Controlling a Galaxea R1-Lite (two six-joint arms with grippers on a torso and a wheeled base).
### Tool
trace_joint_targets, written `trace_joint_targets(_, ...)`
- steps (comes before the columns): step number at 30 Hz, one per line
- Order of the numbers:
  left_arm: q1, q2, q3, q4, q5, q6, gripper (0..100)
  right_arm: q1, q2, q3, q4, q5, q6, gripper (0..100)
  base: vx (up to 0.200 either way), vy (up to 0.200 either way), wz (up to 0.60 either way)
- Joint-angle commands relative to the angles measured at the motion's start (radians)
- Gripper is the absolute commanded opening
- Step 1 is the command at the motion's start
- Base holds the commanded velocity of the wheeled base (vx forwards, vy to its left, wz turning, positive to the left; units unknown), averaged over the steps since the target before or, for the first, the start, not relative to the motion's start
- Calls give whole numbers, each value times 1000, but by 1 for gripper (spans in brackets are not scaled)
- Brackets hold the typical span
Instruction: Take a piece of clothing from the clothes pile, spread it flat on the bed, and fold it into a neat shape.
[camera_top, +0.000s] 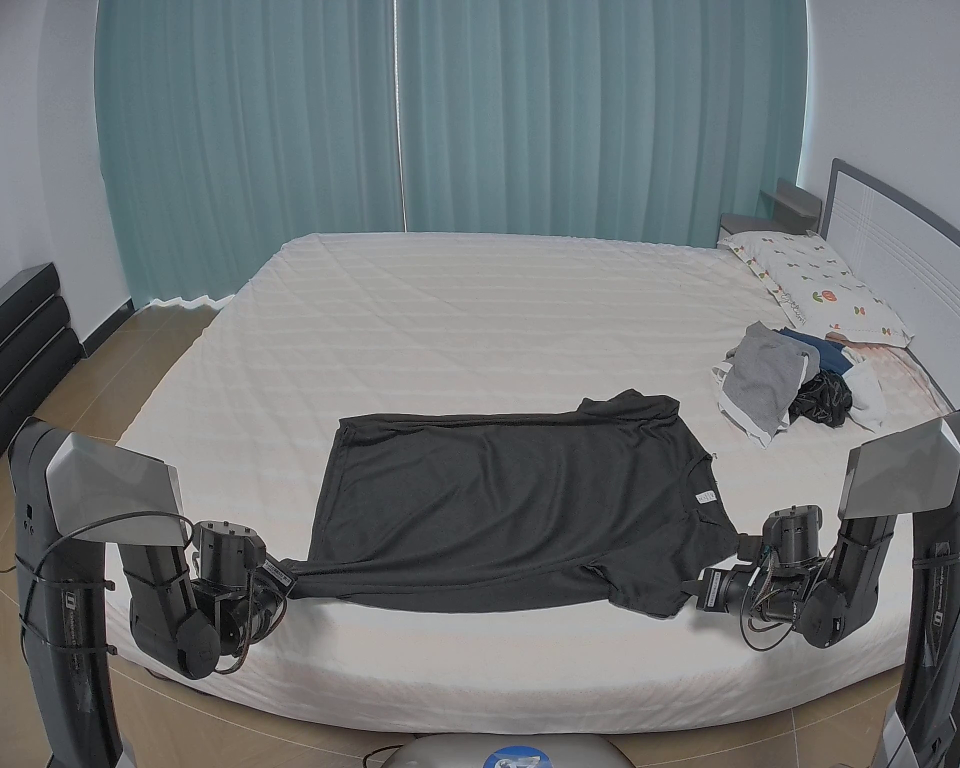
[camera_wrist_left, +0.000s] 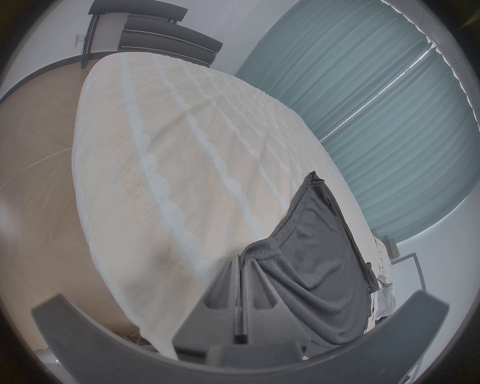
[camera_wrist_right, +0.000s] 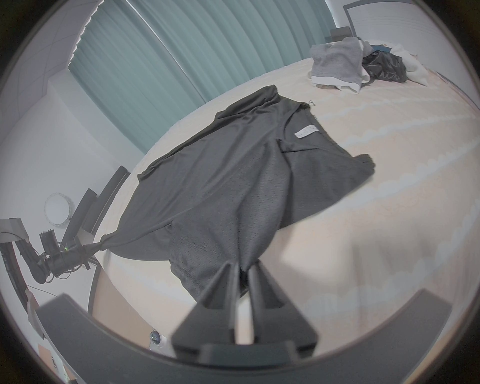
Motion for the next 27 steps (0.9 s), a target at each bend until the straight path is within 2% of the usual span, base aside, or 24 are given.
trace_joint_targets(1, 3, -1, 2, -1, -7, -1, 0, -37, -37, 34, -1, -6, -4, 0, 0, 0, 0)
trace_joint_targets(10, 10, -86, 83, -2, -29, 33, 0, -68, -186, 216, 20, -1, -27, 0, 0, 0, 0)
trace_joint_targets(15, 7, -176, 191, 1, -98, 159, 0, -82, -296, 347, 24, -1, -90, 0, 0, 0, 0)
trace_joint_targets(21, 2, -175, 297, 2, -101, 346, 0, -134, -336, 445, 31, -4, -164, 0, 0, 0, 0)
trace_joint_targets(27, -52, -166, 353, 5, -99, 390, 0, -180, -335, 445, 96, -6, -207, 0, 0, 0, 0)
